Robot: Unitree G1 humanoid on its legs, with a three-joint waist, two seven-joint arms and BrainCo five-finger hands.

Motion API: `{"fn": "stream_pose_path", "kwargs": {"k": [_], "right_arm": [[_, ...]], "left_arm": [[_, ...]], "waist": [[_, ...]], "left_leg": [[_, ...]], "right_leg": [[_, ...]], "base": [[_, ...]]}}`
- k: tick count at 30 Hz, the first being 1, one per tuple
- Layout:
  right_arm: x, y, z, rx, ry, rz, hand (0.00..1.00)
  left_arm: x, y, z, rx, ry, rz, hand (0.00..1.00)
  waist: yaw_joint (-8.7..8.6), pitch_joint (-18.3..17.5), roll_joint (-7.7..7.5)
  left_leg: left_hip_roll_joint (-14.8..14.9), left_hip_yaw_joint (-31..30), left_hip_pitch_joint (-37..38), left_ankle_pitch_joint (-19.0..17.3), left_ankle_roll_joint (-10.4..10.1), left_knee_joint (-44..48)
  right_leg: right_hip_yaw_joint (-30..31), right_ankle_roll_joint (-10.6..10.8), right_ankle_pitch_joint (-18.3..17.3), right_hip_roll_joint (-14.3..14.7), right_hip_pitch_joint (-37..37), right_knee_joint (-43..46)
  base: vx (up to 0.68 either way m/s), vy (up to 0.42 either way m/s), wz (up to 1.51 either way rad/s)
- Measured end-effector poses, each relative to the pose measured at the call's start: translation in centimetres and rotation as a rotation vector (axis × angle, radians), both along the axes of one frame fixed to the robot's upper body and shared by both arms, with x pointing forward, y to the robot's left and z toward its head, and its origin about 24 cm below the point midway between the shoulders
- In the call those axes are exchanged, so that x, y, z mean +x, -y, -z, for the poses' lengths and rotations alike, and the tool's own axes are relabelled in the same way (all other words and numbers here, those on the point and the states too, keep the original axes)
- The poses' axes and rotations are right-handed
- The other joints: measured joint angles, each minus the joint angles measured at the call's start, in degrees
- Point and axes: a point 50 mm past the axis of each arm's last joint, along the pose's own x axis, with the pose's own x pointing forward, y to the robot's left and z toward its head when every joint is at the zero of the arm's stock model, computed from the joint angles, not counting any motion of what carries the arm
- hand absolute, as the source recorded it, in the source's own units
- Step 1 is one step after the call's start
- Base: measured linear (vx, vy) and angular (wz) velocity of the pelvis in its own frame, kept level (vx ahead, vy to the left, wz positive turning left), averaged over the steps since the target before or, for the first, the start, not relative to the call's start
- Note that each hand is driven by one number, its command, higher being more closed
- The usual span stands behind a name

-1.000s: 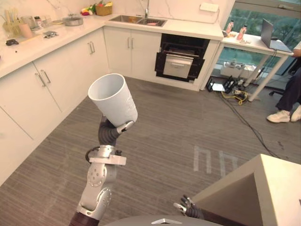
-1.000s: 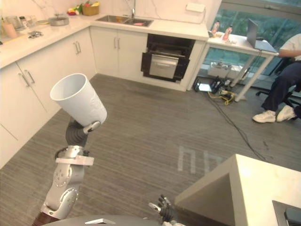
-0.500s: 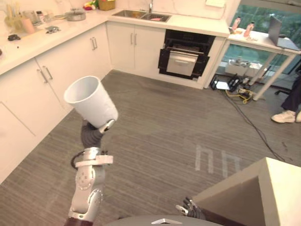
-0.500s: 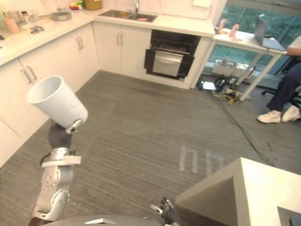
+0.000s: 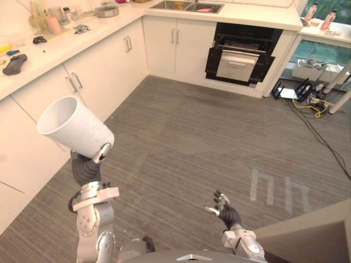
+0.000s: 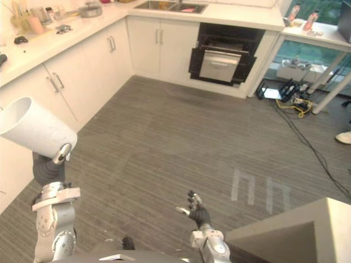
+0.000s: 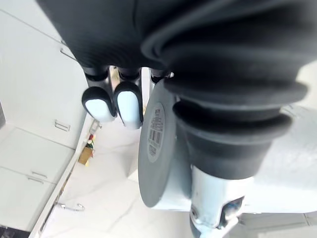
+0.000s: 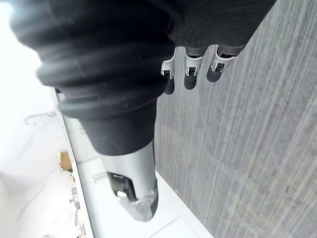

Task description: Walk over to the sink, pick up the cup, carry it to the dishwasher, place the cup inside the dishwasher, then close the dishwasher door

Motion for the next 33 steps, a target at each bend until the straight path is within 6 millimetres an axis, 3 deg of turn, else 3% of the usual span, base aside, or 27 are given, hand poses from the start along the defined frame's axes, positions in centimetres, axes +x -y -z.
{"fn": "stream_pose_path", "kwargs": {"k": [1,2,3,4,5,6,7,9,10,12,13,14,15,16,18,20,22,24,25,27,28,29,30,31,33], "right_arm": [[-0.2,-0.4,0.1,0.009,-0.001,-0.013,0.0],[-0.2,-0.4,-0.2,0.007,0.016,-0.011,0.0],[-0.1,0.3,-0.3,-0.012,0.016,-0.01,0.0],[-0.3,0.2,-0.3,-0.01,0.013,-0.01,0.0],[-0.6,0.0,-0.3,-0.004,0.009,-0.011,0.0],[-0.9,0.1,-0.3,-0.004,0.008,-0.007,0.0],[-1.4,0.3,-0.3,-0.004,-0.004,0.001,0.0],[-1.6,0.3,-0.3,0.007,-0.001,0.028,0.0],[-1.9,0.2,-0.1,0.016,-0.009,0.047,0.0],[-2.4,0.1,0.1,0.022,-0.024,0.056,0.0],[-2.8,-0.1,0.3,0.028,-0.034,0.063,0.0],[-2.9,-0.2,0.3,0.032,-0.037,0.068,0.0],[-3.0,-0.6,0.4,0.044,-0.036,0.079,0.0],[-3.0,-0.9,0.3,0.051,-0.028,0.088,0.0],[-3.2,-0.9,0.1,0.05,-0.019,0.098,0.0],[-3.5,-0.9,-0.2,0.052,-0.004,0.108,0.0],[-4.1,-1.2,-0.3,0.06,-0.002,0.119,0.0],[-4.2,-1.4,-0.5,0.063,0.012,0.121,0.0],[-4.1,-1.3,-0.8,0.059,0.025,0.113,0.0],[-3.8,-1.2,-1.2,0.049,0.045,0.094,0.0],[-2.8,-0.8,-2.3,0.042,0.104,0.089,0.0],[-2.4,-0.7,-2.7,0.039,0.127,0.085,0.0],[-1.7,-0.8,-3.4,0.043,0.16,0.08,0.0],[-1.6,-0.8,-3.9,0.041,0.178,0.076,0.0],[-1.8,-0.7,-4.4,0.035,0.195,0.079,0.0]], "left_arm": [[-0.1,-0.3,-0.1,0.014,0.003,-0.006,1.0],[-0.5,-0.5,0.2,0.016,-0.009,-0.012,1.0],[-0.7,-0.5,0.4,0.019,-0.021,-0.005,1.0],[-0.8,-0.7,0.7,0.028,-0.032,0.0,1.0],[-0.7,-0.8,0.5,0.035,-0.02,0.022,1.0],[-0.5,-0.7,0.4,0.036,-0.007,0.04,1.0],[0.0,-0.3,0.0,0.03,0.022,0.073,1.0],[0.6,0.2,-0.4,0.031,0.039,0.123,1.0],[0.8,0.7,-0.5,0.036,0.046,0.158,1.0],[0.8,1.3,-0.5,0.045,0.039,0.196,1.0],[0.9,1.6,-0.5,0.052,0.038,0.212,1.0],[0.9,1.6,-0.6,0.06,0.039,0.218,1.0],[1.0,1.6,-0.9,0.073,0.052,0.219,1.0],[1.2,1.6,-1.2,0.089,0.066,0.226,1.0],[1.4,1.8,-1.5,0.092,0.082,0.239,1.0],[1.6,2.2,-1.2,0.102,0.074,0.276,1.0],[1.7,3.1,-0.9,0.092,0.073,0.328,1.0],[1.6,3.7,-1.0,0.08,0.089,0.358,1.0],[1.6,4.2,-1.1,0.078,0.105,0.386,1.0],[1.5,4.8,-1.0,0.064,0.113,0.408,1.0],[1.5,5.6,-1.3,0.047,0.141,0.438,1.0],[1.5,5.9,-1.4,0.037,0.153,0.446,1.0],[1.6,6.5,-1.7,0.024,0.173,0.463,1.0],[1.6,7.0,-1.9,0.006,0.185,0.477,1.0],[1.6,7.5,-2.0,-0.007,0.194,0.489,1.0]], "waist": [[0.33,0.63,0.15],[1.45,0.3,0.02],[1.62,0.41,1.21],[1.62,0.2,0.3],[1.34,-1.57,-2.59],[1.14,-2.43,-3.15],[0.92,-3.17,-3.87],[1.06,-3.03,-4.74],[1.05,-2.94,-5.31],[0.39,-3.12,-5.37],[-0.21,-3.52,-4.3],[-0.59,-3.99,-4.27],[-1.24,-4.64,-3.66],[-1.71,-4.49,-3.74],[-2.23,-4.33,-3.66],[-2.83,-4.04,-3.46],[-4.29,-2.71,-3.03],[-4.42,-2.48,-3.32],[-4.41,-2.06,-3.86],[-4.1,-2.55,-3.46],[-4.02,-2.49,-1.15],[-3.99,-2.57,-0.12],[-3.99,-2.55,0.2],[-4.15,-2.12,0.62],[-3.94,-1.76,0.62]], "left_leg": [[0.06,-2.94,-4.24,-1.86,-0.35,6.31],[-0.42,-9.97,-8.41,-3.27,0.97,6.07],[0.03,-11.51,-8.33,-0.57,2.79,2.17],[-1.25,-10.12,-6.73,-0.46,6.41,1.72],[-5.36,-7.3,-4.43,-1.97,8.78,-0.29],[-6.63,-6.77,-4.44,-2.74,9.6,-0.34],[-8.46,-5.77,-4.19,-4.22,11.51,-0.08],[-10.43,-3.96,-1.46,-5.57,13.22,-0.33],[-11.92,-3.14,1.54,-6.82,14.02,-1.39],[-14.2,-3.56,7.72,-8.11,15.17,-5.84],[-14.11,-4.44,10.65,-8.05,15.59,-8.96],[-14.05,-5.18,11.9,-7.73,15.75,-10.7],[-13.98,-6.09,14.9,-6.67,15.29,-14.71],[-13.77,-6.67,17.43,-5.61,14.63,-18.09],[-13.39,-7.41,20.21,-5.27,13.84,-22.0],[-13.2,-8.97,22.66,-5.66,12.5,-24.56],[-11.58,-11.71,26.11,-8.82,10.57,-24.06],[-10.84,-13.1,28.23,-11.89,10.18,-22.45],[-10.2,-14.98,30.83,-15.36,9.85,-19.98],[-8.39,-15.77,31.58,-16.55,9.91,-16.09],[-5.83,-16.12,31.0,-15.9,10.1,-11.26],[-4.53,-16.05,30.68,-14.96,9.74,-9.24],[-3.11,-16.12,29.94,-10.98,9.17,-3.97],[-1.18,-16.28,28.45,-3.87,7.76,4.28],[1.51,-16.86,23.05,13.13,3.9,17.22]], "right_leg": [[-1.05,-1.98,-1.46,0.13,0.37,-0.54],[0.23,0.68,-4.5,0.54,1.34,-2.17],[0.7,1.05,-5.31,0.83,1.74,-1.58],[1.88,1.48,-6.98,-1.1,2.06,0.1],[3.2,3.04,-9.17,-5.77,1.91,1.72],[3.5,3.44,-9.5,-6.85,1.97,1.72],[3.78,4.61,-9.38,-8.9,0.44,7.51],[3.63,6.04,-7.92,-13.27,-4.32,20.47],[2.61,3.63,-4.84,-16.42,-7.47,29.97],[1.78,-0.01,2.51,-19.44,-9.67,38.65],[3.87,2.54,0.2,-16.52,-12.0,42.53],[3.88,3.35,-1.4,-14.75,-13.34,43.67],[2.8,3.36,-4.45,-11.31,-16.19,43.82],[0.31,2.05,-7.01,-8.48,-19.59,41.98],[-3.57,0.21,-7.76,-5.12,-26.11,34.67],[-4.86,-1.14,-3.96,-2.93,-31.71,23.83],[-3.87,-1.35,4.81,-1.06,-34.67,9.11],[-2.11,-1.52,7.83,-1.34,-35.94,5.05],[0.18,-2.41,10.32,-1.89,-36.2,5.91],[0.27,-4.24,14.23,-1.3,-37.26,12.63],[-2.23,-7.24,12.17,-0.12,-37.36,17.14],[-2.93,-7.63,10.13,0.69,-37.22,18.64],[-3.06,-8.02,6.27,2.13,-36.15,21.54],[-3.01,-8.45,2.79,4.19,-32.84,22.26],[-2.33,-9.06,-0.35,6.84,-27.66,20.65]], "base": [[0.08,-0.005,-0.37],[0.06,0.155,-0.37],[0.11,0.243,-0.42],[0.26,0.352,-0.36],[0.28,0.274,-0.23],[0.4,0.281,-0.1],[0.31,0.18,-0.01],[0.36,0.236,-0.13],[0.35,0.224,-0.16],[0.35,0.19,-0.08],[0.34,0.162,0.08],[0.4,0.128,0.25],[0.34,0.071,0.31],[0.41,0.06,0.32],[0.36,0.031,0.31],[0.44,0.005,0.45],[0.57,-0.07,0.66],[0.6,-0.152,0.64],[0.63,-0.188,0.57],[0.59,-0.214,0.34],[0.67,-0.275,0.16],[0.83,-0.327,-0.02],[0.85,-0.309,-0.24],[0.84,-0.301,-0.29],[0.59,-0.199,-0.24]]}}
